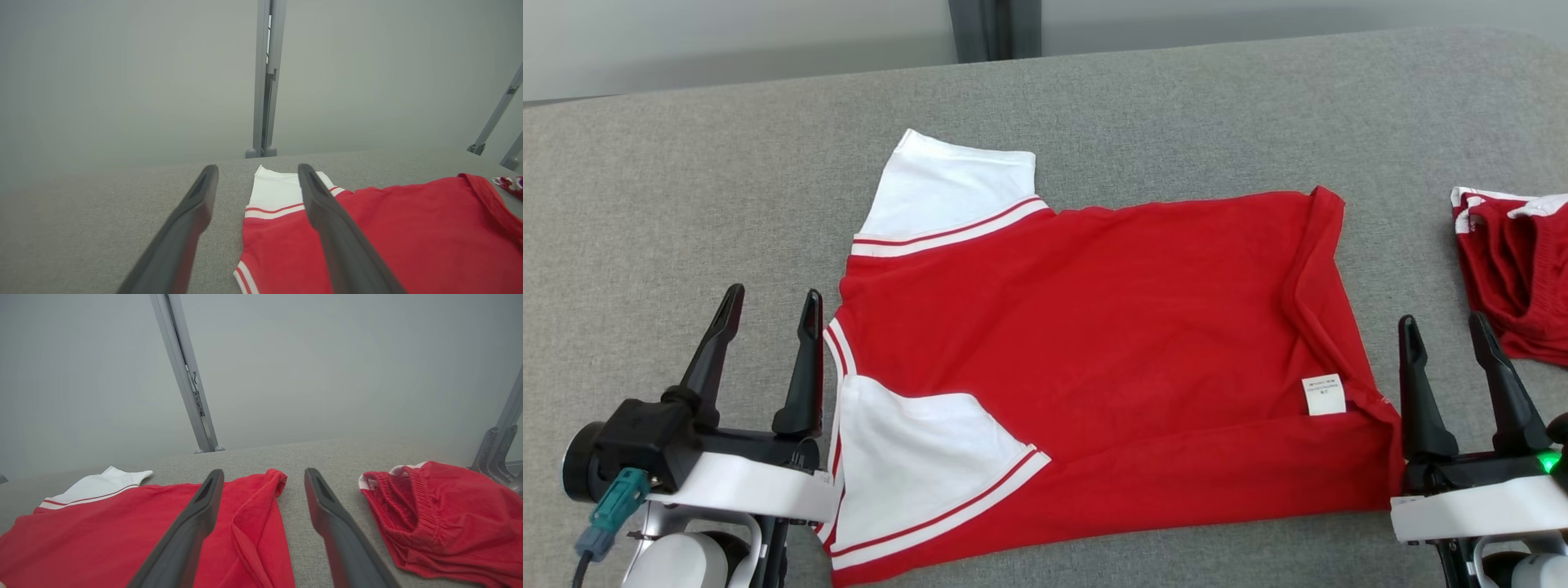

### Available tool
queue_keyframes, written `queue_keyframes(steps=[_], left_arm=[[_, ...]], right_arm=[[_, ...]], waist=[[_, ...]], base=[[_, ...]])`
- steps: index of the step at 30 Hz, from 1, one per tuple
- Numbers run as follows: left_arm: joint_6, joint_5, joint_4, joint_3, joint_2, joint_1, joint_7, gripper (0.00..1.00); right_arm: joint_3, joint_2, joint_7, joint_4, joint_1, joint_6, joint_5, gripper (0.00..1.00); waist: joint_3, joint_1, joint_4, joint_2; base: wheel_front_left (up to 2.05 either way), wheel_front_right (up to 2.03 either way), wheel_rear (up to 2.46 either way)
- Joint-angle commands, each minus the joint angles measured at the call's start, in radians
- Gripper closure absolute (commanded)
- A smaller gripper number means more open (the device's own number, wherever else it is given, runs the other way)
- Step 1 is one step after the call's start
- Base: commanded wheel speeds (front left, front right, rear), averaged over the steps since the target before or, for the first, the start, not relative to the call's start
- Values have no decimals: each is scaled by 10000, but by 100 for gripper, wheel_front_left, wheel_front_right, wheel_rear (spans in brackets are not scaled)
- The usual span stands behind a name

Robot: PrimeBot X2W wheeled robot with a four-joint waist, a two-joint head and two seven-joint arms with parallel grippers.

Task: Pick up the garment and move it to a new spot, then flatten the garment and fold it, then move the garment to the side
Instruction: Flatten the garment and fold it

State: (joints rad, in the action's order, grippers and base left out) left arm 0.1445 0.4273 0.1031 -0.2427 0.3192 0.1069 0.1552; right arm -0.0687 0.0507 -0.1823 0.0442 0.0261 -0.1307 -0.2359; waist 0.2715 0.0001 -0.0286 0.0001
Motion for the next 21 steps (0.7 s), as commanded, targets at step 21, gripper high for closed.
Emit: queue_keyframes(steps=[21], left_arm=[[-409, -584, -381, -851, 13, 1990, -376, 0]], right_arm=[[281, 20, 134, 257, 564, -1, -150, 0]], waist=[[385, -1, 131, -1]], base=[[0, 0, 0]])
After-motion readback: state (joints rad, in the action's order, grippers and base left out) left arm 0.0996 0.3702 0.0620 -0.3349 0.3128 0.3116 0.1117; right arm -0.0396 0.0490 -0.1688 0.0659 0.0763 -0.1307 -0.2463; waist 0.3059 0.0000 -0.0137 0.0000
